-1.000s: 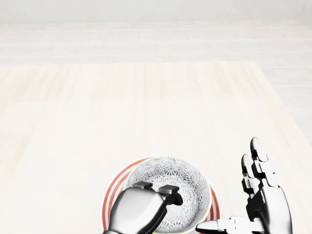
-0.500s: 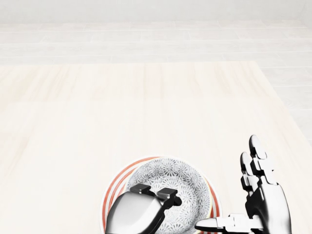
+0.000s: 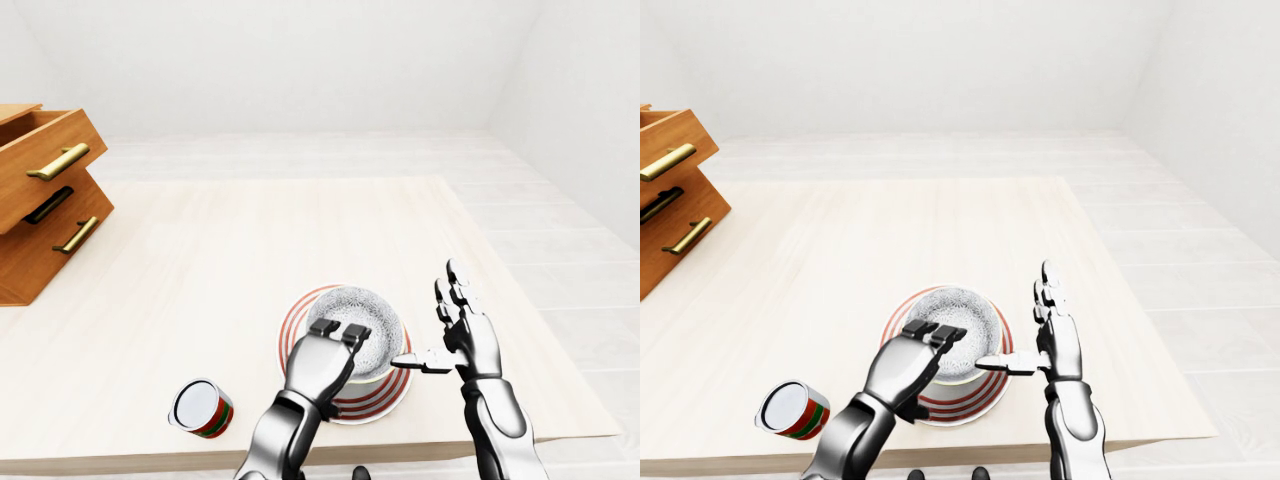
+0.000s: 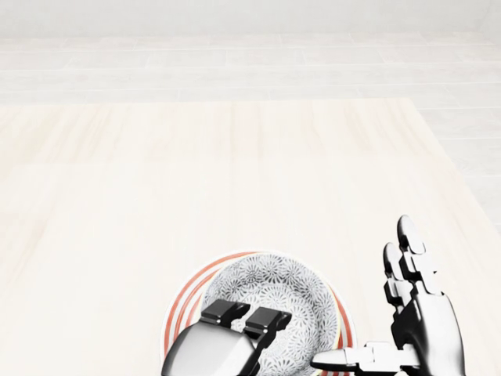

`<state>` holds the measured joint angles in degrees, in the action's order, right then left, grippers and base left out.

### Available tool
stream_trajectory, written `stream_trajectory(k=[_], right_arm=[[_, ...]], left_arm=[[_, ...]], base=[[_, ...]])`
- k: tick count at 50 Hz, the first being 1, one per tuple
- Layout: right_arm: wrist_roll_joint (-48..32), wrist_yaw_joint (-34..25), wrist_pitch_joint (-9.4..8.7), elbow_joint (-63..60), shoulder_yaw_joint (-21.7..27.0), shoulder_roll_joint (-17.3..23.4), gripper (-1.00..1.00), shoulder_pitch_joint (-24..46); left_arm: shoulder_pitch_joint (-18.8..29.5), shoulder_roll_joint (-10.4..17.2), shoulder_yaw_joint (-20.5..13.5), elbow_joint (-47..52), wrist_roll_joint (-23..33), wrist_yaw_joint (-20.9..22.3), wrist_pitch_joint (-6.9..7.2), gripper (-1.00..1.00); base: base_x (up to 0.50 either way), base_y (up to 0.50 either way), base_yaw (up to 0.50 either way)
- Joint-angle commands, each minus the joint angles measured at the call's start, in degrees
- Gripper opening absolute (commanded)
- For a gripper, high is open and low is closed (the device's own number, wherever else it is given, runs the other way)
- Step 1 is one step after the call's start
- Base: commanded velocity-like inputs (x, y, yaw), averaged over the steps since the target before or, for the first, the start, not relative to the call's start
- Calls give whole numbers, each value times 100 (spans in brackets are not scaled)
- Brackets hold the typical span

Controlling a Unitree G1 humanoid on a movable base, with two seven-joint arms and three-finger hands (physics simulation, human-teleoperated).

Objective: Put the bowl on the plate.

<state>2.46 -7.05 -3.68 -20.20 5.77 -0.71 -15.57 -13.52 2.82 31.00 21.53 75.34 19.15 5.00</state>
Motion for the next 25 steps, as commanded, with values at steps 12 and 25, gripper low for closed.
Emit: stream_trajectory(k=[12, 25], right_arm=[[0, 19, 45, 9, -43, 6, 100, -33], [26, 1, 88, 31, -2, 10, 100, -67]], left_arm=[[-389, 203, 311, 1117, -40, 305, 0, 66], [-317, 293, 32, 1747, -95, 712, 0, 100]], base=[[0, 0, 0], [0, 0, 0]])
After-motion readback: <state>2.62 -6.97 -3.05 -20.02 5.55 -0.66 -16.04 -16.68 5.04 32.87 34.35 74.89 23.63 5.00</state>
